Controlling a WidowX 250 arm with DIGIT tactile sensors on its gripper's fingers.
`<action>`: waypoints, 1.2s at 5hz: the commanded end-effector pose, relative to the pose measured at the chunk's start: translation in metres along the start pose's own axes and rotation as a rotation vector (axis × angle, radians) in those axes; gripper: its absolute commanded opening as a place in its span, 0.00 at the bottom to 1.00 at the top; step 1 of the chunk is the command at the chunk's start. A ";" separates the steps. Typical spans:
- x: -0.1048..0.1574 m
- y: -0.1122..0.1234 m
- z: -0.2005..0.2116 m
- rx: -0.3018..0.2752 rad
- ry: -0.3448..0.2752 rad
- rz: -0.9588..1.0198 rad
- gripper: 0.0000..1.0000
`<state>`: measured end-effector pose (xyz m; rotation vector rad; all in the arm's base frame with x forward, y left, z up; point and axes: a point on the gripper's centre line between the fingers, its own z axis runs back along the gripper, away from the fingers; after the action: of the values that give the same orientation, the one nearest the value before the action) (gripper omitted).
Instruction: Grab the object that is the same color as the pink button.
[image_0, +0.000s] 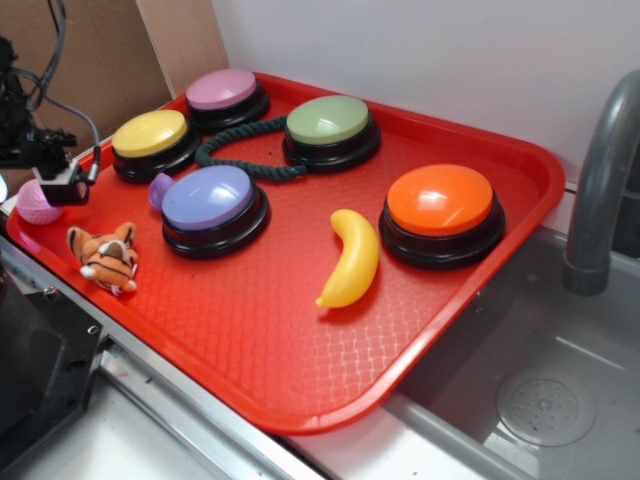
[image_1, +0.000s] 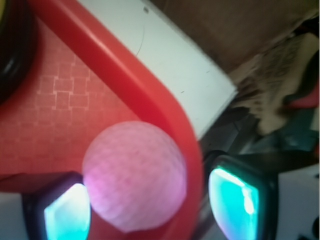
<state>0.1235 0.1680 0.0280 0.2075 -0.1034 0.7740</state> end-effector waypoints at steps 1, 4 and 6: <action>0.003 -0.004 0.014 -0.019 -0.028 -0.102 0.00; 0.007 -0.112 0.131 -0.220 -0.064 -0.491 0.00; 0.005 -0.165 0.172 -0.409 -0.039 -0.676 0.00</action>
<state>0.2509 0.0116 0.1499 -0.1368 -0.1571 0.0882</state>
